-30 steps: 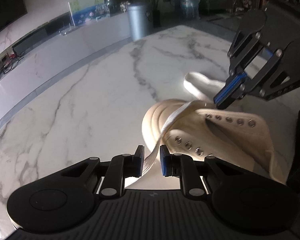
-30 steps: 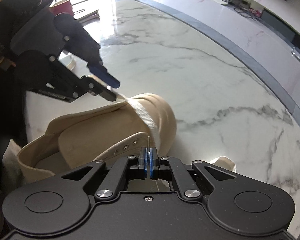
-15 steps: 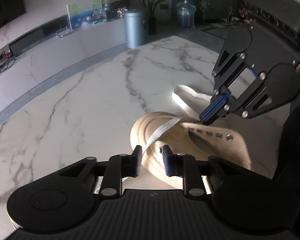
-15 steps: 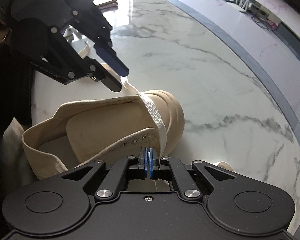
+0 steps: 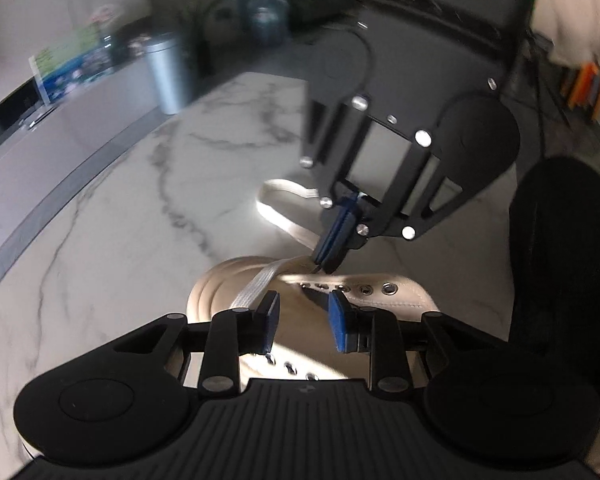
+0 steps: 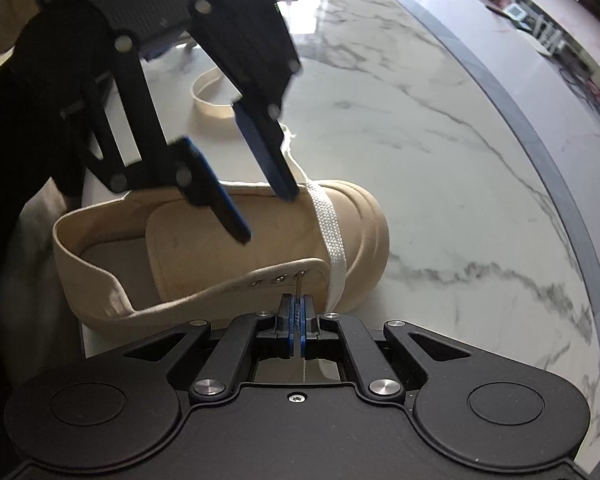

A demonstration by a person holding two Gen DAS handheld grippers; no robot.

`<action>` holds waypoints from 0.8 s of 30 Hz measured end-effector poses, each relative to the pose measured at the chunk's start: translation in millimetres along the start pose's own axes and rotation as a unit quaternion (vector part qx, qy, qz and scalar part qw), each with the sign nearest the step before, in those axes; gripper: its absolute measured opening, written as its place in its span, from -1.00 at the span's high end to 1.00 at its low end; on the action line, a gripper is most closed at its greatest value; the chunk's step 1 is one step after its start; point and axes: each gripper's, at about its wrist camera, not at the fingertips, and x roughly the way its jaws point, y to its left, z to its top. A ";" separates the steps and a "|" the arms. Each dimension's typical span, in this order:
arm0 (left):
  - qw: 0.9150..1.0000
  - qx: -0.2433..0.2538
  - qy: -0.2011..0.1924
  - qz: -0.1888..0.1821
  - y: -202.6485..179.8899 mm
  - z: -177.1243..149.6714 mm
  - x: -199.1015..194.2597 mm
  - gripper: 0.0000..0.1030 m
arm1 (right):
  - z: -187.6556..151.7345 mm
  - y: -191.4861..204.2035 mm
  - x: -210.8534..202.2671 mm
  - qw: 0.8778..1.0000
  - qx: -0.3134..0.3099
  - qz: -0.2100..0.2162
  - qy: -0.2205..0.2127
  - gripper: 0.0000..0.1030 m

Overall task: Lace up shoes with both hands
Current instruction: 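Hold the eyelet edge with the left tool while the right tool threads the lace tip into an eyelet, then push the lace tip through the eyelet with the right tool while the left tool holds the edge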

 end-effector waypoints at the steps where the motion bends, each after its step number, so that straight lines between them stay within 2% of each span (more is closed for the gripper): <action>1: 1.000 0.011 0.003 -0.003 -0.4 0.9 4.7 0.53 | 0.1 -1.1 -0.2 1.000 -0.004 0.003 -0.001 0.97; 6: 0.999 0.036 0.015 -0.015 3.4 -1.6 20.5 0.67 | 0.5 -6.9 1.4 1.000 -0.024 0.019 -0.007 0.97; 10: 0.999 0.044 0.006 -0.031 7.3 -5.0 24.6 0.68 | -1.3 -10.2 2.6 0.999 -0.032 0.028 -0.009 0.97; 17: 0.997 0.076 0.003 -0.027 8.7 -4.8 30.2 0.68 | -11.7 -12.0 0.1 0.997 -0.041 0.051 -0.027 0.97; 24: 0.993 0.115 0.008 -0.034 5.3 -2.4 31.5 0.79 | -14.7 -16.6 -2.9 0.996 -0.045 0.069 -0.042 0.97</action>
